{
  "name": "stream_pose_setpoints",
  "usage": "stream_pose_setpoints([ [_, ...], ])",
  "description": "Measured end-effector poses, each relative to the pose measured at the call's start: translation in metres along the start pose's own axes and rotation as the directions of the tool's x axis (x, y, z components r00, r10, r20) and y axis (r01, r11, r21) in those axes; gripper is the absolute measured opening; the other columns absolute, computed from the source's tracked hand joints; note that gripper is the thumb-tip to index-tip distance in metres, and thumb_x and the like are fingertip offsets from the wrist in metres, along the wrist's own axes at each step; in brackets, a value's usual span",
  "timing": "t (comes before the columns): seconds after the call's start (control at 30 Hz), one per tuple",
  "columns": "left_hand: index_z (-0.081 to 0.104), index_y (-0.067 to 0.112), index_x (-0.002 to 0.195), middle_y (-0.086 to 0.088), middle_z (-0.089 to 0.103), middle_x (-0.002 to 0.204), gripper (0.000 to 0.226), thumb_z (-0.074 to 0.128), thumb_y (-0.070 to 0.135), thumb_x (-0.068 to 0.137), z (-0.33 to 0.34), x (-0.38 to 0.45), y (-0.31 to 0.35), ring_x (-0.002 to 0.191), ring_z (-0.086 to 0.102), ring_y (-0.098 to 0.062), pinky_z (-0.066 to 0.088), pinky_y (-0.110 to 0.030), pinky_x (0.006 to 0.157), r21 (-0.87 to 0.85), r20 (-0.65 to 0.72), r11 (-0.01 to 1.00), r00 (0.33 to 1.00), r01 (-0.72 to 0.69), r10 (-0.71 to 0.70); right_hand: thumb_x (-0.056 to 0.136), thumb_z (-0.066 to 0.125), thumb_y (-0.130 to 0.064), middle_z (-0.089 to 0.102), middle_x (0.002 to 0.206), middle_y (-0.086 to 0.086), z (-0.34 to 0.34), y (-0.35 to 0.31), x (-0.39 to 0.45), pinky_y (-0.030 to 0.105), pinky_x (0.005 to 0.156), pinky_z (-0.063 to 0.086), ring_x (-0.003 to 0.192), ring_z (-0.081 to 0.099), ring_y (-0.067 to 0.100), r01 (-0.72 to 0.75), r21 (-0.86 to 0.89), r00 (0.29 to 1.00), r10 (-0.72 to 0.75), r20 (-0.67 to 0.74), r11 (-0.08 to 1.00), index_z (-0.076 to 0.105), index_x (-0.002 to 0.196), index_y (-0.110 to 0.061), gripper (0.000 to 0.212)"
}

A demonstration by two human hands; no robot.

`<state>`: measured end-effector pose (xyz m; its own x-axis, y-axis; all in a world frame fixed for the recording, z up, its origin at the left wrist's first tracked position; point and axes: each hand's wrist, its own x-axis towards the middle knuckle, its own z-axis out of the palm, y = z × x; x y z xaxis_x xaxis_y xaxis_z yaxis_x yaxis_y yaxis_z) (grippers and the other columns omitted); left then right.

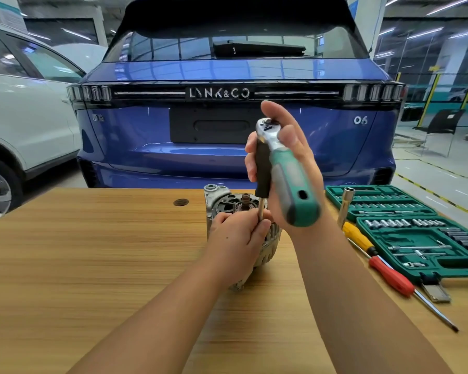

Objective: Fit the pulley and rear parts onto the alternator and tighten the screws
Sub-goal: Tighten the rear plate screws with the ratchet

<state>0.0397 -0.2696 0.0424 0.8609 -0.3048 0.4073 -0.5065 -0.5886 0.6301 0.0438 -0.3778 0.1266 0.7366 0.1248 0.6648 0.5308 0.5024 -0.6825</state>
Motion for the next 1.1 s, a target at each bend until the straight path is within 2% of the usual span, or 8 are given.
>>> stream_pose_setpoints([
  [0.13, 0.053, 0.049, 0.095, 0.027, 0.056, 0.079, 0.025, 0.035, 0.037, 0.107, 0.0, 0.001, 0.0, 0.091, 0.044, 0.019, 0.027, -0.044, 0.112, 0.057, 0.01, 0.998, 1.0, 0.0, 0.0, 0.091, 0.063, -0.03, 0.058, 0.082, 0.002, 0.005, -0.003, -0.004, 0.027, 0.063, 0.046, 0.068, 0.05, 0.013, -0.002, -0.06, 0.992, -0.005, -0.129, 0.998, 0.057, 0.123, -0.022, 0.034],
  [0.27, 0.048, 0.049, 0.087, 0.031, 0.051, 0.071, 0.028, 0.032, 0.036, 0.107, 0.002, 0.001, 0.003, 0.082, 0.045, 0.013, 0.025, -0.041, 0.11, 0.094, -0.003, 0.995, 1.0, -0.016, 0.017, 0.091, 0.072, -0.024, 0.05, 0.062, -0.004, 0.007, -0.004, 0.005, 0.021, 0.046, 0.039, 0.051, 0.04, 0.009, -0.046, -0.291, 0.936, -0.06, -0.346, 0.956, 0.06, 0.095, -0.008, 0.02],
  [0.37, 0.045, 0.056, 0.088, 0.031, 0.051, 0.085, 0.029, 0.033, 0.037, 0.107, 0.0, 0.002, -0.001, 0.095, 0.033, 0.03, 0.023, -0.033, 0.102, 0.065, 0.006, 0.998, 1.0, -0.005, 0.004, 0.095, 0.066, -0.016, 0.055, 0.067, -0.005, 0.003, -0.004, 0.006, 0.021, 0.053, 0.043, 0.055, 0.046, 0.009, -0.099, -0.141, 0.968, 0.063, -0.244, 0.985, 0.062, 0.112, -0.012, 0.018],
  [0.43, 0.045, 0.057, 0.087, 0.032, 0.052, 0.085, 0.031, 0.034, 0.037, 0.108, 0.0, 0.002, -0.003, 0.096, 0.026, 0.036, 0.022, -0.033, 0.102, 0.054, 0.002, 0.998, 1.0, -0.019, 0.019, 0.097, 0.059, -0.003, 0.055, 0.076, -0.002, 0.0, -0.001, 0.003, 0.024, 0.059, 0.045, 0.06, 0.048, 0.012, -0.011, -0.092, 0.992, 0.0, -0.125, 0.996, 0.057, 0.126, -0.02, 0.033],
  [0.6, 0.048, 0.047, 0.085, 0.024, 0.049, 0.073, 0.029, 0.032, 0.036, 0.108, 0.003, 0.002, -0.002, 0.093, 0.044, 0.011, 0.022, -0.041, 0.113, 0.112, -0.027, 0.994, 1.0, -0.013, 0.016, 0.093, 0.057, 0.002, 0.051, 0.078, 0.007, 0.004, 0.013, -0.001, 0.027, 0.053, 0.041, 0.06, 0.043, 0.015, 0.213, -0.164, 0.976, -0.216, 0.002, 0.963, 0.065, 0.12, -0.037, 0.048],
  [0.8, 0.045, 0.054, 0.08, 0.029, 0.053, 0.074, 0.035, 0.035, 0.035, 0.107, 0.002, 0.001, -0.001, 0.087, 0.049, 0.005, 0.026, -0.043, 0.111, 0.082, -0.038, 0.996, 0.999, -0.032, 0.036, 0.09, 0.043, -0.02, 0.059, 0.079, 0.001, -0.002, 0.009, -0.001, 0.033, 0.058, 0.041, 0.063, 0.047, 0.02, 0.123, -0.011, 0.991, -0.123, 0.062, 0.992, 0.063, 0.126, -0.026, 0.041],
  [1.0, 0.045, 0.05, 0.083, 0.024, 0.051, 0.073, 0.03, 0.033, 0.037, 0.107, 0.005, 0.001, -0.001, 0.087, 0.048, 0.004, 0.026, -0.041, 0.111, 0.088, -0.039, 0.996, 0.999, -0.024, 0.027, 0.09, 0.067, -0.03, 0.057, 0.074, -0.005, 0.006, 0.001, -0.004, 0.024, 0.055, 0.044, 0.06, 0.047, 0.013, 0.061, -0.124, 0.987, -0.078, -0.138, 0.99, 0.053, 0.133, -0.017, 0.047],
  [1.1, 0.048, 0.048, 0.092, 0.026, 0.049, 0.075, 0.026, 0.03, 0.036, 0.107, 0.005, -0.001, 0.0, 0.09, 0.047, 0.001, 0.023, -0.044, 0.113, 0.107, -0.017, 0.994, 0.999, -0.036, 0.038, 0.091, 0.073, -0.023, 0.051, 0.062, -0.005, 0.008, 0.0, -0.001, 0.021, 0.047, 0.038, 0.051, 0.041, 0.01, 0.036, -0.243, 0.94, -0.115, -0.32, 0.969, 0.066, 0.104, -0.014, 0.017],
])
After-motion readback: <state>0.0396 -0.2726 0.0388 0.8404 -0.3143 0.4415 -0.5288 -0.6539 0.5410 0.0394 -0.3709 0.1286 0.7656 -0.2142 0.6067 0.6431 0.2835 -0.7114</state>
